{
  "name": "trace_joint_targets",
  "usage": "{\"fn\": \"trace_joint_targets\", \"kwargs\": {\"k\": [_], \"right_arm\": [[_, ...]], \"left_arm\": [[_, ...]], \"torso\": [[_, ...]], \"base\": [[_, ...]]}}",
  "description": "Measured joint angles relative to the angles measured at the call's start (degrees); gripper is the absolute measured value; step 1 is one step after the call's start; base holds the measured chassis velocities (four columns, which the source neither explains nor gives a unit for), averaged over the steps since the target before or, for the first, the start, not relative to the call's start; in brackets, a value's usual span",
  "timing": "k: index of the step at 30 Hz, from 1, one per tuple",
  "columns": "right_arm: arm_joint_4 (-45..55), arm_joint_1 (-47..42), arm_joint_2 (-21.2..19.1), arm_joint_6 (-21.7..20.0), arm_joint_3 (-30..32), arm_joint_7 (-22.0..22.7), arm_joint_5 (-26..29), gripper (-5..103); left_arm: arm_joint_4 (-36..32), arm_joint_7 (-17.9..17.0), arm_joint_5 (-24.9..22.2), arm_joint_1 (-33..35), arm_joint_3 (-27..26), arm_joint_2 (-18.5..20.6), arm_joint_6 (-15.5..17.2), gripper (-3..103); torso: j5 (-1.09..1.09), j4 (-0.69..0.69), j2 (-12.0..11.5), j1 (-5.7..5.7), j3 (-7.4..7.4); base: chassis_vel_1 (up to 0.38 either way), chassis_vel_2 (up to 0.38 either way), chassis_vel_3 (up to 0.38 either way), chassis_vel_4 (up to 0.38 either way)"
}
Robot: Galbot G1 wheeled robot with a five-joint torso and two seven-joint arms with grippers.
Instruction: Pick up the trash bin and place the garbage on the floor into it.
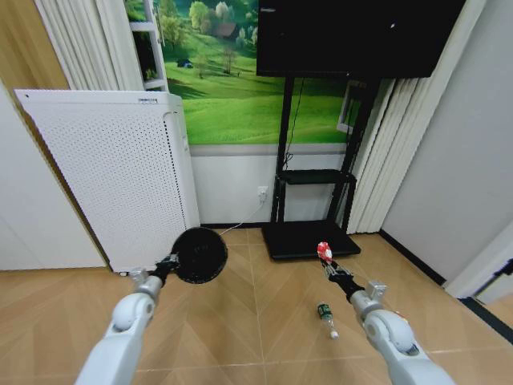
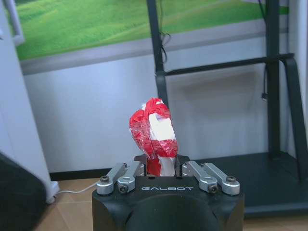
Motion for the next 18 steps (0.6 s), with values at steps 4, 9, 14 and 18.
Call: {"fn": "trace_joint_targets", "kwargs": {"k": [4,9,14,18], "right_arm": [[4.32,0.08,-1.96,-1.48,-2.27,-0.85,0.94,30],[7.73,0.64,-3.07,-2.49,-4.48,-2.34,1.35,30],[8.49,1.06,-3.93,-2.79,-6.75,-3.73,0.58,30],[7.34,1.41,-3.95,-2.12,-9.14,-4.81,-1.83,30]], "left_arm": [[5.94,0.27,1.59,-6.06,6.97,-5.23,-0.79,4],[9.7,0.3,2.37,-8.23,11.52,-9.81,-1.11,4],[12.2,-0.19,3.15,-8.55,15.24,-13.06,-1.36,4],[12.51,-0.98,4.04,-7.76,18.3,-15.2,-1.47,4]], "torso": [[0.01,0.0,0.0,0.0,0.0],[0.01,0.0,0.0,0.0,-0.01],[0.02,0.0,0.0,0.0,-0.01],[0.02,0.0,0.0,0.0,-0.01]], "base": [[0.0,0.0,0.0,0.0],[0.0,0.0,0.0,0.0],[0.0,0.0,0.0,0.0],[0.0,0.0,0.0,0.0]]}}
